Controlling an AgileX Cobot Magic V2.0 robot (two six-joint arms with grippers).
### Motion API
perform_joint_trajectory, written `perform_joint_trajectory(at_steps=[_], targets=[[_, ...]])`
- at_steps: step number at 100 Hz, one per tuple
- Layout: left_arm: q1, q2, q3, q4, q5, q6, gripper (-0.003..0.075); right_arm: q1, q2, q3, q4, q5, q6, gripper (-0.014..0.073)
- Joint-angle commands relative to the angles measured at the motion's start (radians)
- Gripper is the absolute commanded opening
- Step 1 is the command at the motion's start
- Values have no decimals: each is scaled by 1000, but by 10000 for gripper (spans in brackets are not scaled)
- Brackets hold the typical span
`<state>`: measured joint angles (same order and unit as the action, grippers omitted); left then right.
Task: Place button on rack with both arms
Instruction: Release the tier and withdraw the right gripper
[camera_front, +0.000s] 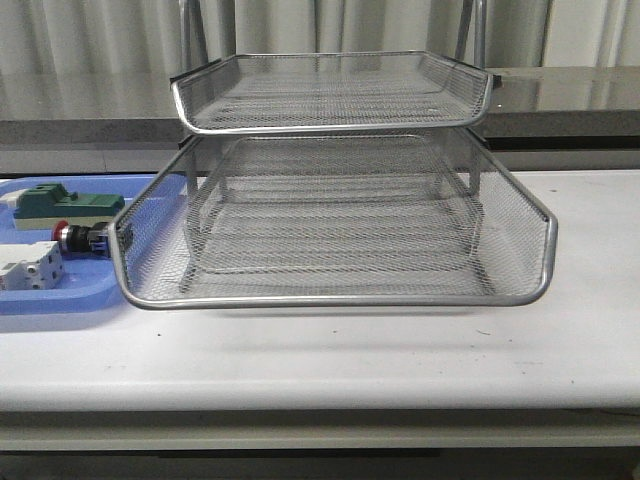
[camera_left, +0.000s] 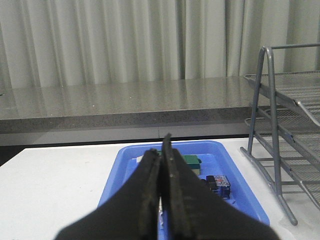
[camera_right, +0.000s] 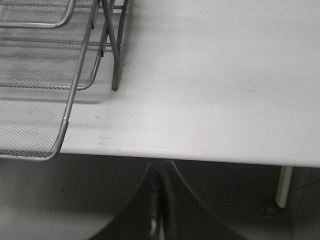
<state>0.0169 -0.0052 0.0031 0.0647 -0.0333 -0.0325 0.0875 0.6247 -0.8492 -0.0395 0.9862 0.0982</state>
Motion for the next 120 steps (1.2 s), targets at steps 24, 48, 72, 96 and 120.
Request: perform_joint_trajectory(at_steps=[24,48,72,96,120], targets=[[1,-30,41,-1,-77,-7,-20,-2,0,-34,-14,-61,0,-71],[1,-30,41,-1,-77,-7,-20,-2,0,-34,-14,-61,0,-71],[1,-30,41,-1,-77,-7,-20,-2,0,-34,-14,-61,0,-71],[1,-30,41,-1,-81,-7,-20,-2,0,-34,-14,-61,0,-71],[1,-30,41,-1,-108,-7,-20,-2,0,-34,-14,-61,0,-71]])
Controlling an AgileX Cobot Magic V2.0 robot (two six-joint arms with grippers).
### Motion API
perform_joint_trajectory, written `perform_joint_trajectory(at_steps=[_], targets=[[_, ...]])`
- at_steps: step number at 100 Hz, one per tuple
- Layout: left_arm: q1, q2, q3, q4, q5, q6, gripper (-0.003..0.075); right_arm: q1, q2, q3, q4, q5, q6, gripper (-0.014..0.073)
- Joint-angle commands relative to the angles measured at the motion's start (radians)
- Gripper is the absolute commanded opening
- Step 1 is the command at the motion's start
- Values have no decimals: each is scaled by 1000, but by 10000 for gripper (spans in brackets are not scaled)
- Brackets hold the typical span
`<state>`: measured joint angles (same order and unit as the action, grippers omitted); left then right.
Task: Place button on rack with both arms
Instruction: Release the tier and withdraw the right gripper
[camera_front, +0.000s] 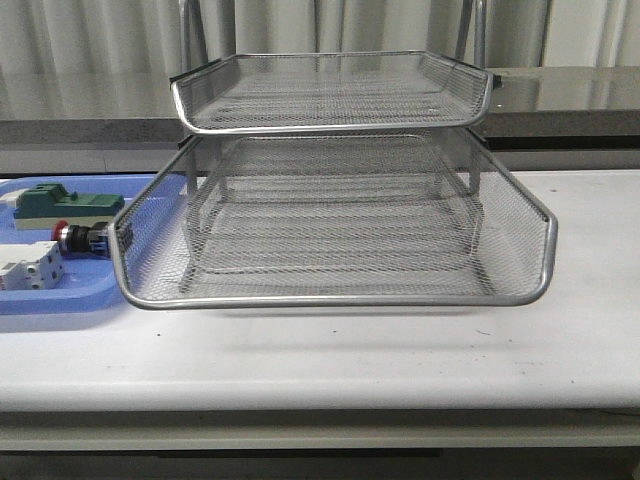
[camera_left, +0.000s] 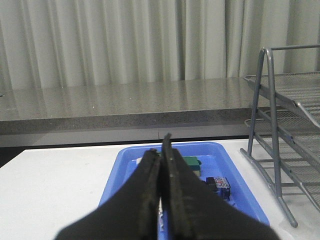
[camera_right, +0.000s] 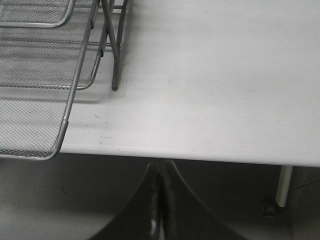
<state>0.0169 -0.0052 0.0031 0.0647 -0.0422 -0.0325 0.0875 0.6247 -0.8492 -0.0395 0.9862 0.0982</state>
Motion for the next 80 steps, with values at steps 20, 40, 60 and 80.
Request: perform_joint_trajectory(at_steps=[20,40,60,80], targets=[[1,-22,-23,-135,-60,-7,-20,-2,0,-34,-14,-61,0,-71],[1,99,-216,-137,112,-7,-20,-2,0,-34,-14,-61,0,-71],[1,340,-451,-137,284,-7,-20,-2,0,-34,-14,-61,0,-71],[1,609,-674,-129,499,14,-20,-2,0,-34,-14,-61,0,-71]])
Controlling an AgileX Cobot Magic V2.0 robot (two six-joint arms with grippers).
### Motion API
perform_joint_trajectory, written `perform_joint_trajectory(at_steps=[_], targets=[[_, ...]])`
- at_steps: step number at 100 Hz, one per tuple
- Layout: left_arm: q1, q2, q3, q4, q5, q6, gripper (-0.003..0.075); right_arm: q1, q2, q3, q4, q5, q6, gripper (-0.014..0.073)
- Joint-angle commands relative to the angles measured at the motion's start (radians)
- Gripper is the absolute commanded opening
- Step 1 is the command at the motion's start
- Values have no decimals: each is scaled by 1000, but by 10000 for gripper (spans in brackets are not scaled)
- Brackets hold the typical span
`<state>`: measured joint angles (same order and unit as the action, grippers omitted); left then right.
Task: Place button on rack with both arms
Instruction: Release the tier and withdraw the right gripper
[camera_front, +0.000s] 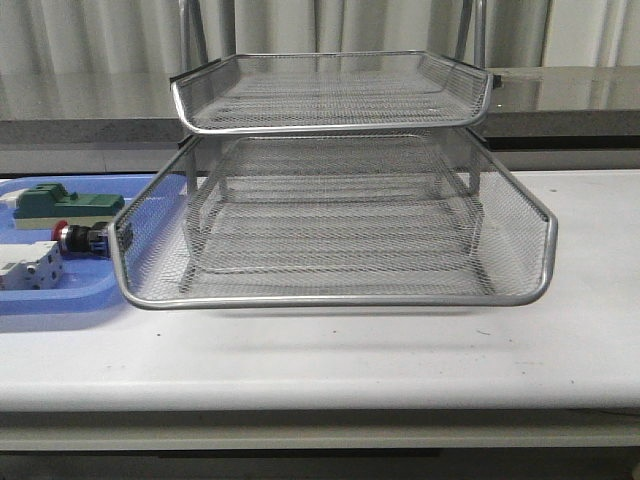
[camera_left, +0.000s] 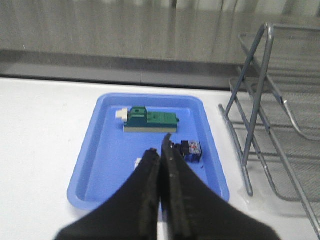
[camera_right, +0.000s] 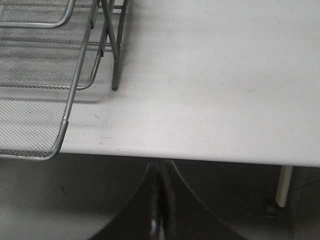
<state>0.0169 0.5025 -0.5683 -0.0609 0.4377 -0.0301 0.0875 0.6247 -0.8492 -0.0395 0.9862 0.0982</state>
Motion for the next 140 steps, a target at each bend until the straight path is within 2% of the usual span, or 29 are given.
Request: perform_joint_trajectory(at_steps=[1,20,33,55,73,80,85,92,97,108,116,122,140], targets=[[1,110,-117,-3,26,18,-20,-2,0,-34,-14,-61,0,-71],[1,362,-303,-3,228,106,-20,-2,0,-34,-14,-61,0,-71],[1,498,-387,-3,332,108,-20,-2,0,-34,-14,-61,0,-71],[1,653,-430,-3,377,133,-20,-2,0,-34,-14,-61,0,-71],[1,710,-430,-3,404,138,-19,-2,0,-34,-14,-61,0,-71],[1,715,-430,-14,426,183,-1,-2,0,-34,-14,-61,0,-71],[1,715,-430,-24,434,209,40,-2,0,-34,-14,-61,0,-71],[1,715,-430,-29,439,211,146,-2,0,-34,-14,-61,0,-71],[1,715,-430,-29,439,211,250,-2,0,-34,-14,-61,0,-71],[1,715,-430,-29,439,213,555,-2,0,-34,-14,-61,0,-71],[1,715,-430,-29,437,213,683,-2,0,-34,-14,-61,0,-71],[1,715,-430,-29,434,213,708,-2,0,-34,-14,-61,0,-71],[1,715,-430,-29,429,213,665,-2,0,-34,-14,-61,0,-71]])
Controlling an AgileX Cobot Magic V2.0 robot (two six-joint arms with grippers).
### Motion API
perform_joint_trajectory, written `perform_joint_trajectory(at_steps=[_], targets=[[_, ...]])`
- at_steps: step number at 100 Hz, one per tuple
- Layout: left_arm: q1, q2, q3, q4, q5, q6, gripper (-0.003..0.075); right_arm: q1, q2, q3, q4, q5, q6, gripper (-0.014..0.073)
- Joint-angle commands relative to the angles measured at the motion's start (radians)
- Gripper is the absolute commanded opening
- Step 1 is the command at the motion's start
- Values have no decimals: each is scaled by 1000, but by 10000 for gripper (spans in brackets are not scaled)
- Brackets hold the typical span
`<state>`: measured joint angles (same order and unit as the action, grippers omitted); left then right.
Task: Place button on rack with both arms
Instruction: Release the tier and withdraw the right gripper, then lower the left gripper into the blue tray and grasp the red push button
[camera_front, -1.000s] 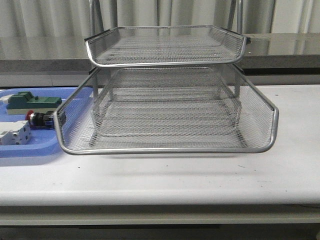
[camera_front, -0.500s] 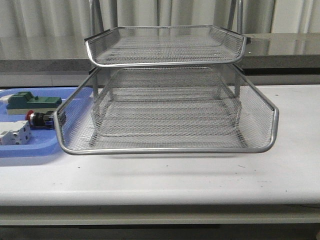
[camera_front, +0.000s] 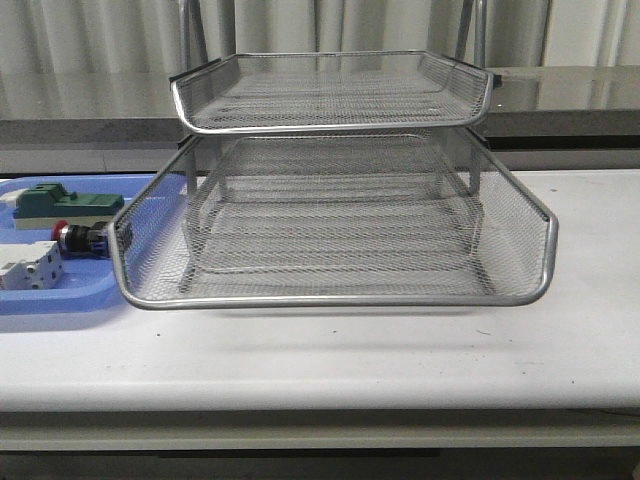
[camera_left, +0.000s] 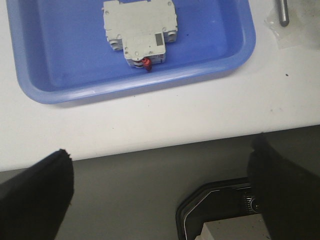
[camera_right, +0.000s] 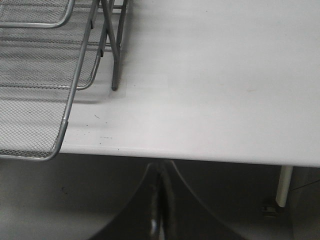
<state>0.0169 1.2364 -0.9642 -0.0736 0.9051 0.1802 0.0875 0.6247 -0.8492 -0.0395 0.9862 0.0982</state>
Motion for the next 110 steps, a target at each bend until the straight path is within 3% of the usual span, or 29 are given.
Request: perform_joint_trajectory(at_steps=[1,22,38,94,110], targets=[[1,-19,-34,-16,-38,2,662,-2,0,-34,-14,-61,0,-71],[1,-14,-34,-47,-79,2,617,-2,0,-34,-14,-61,0,-71],[1,60,-113,-56,-45,86,617,-2,0,-34,-14,-61,0,-71],[-51,668,-886,-65,218,576,617,-2,0,-34,-14,-61,0,-71],[-81,804,-1027,-66,274,687,617,-2,0,-34,-14,-61,0,-71]])
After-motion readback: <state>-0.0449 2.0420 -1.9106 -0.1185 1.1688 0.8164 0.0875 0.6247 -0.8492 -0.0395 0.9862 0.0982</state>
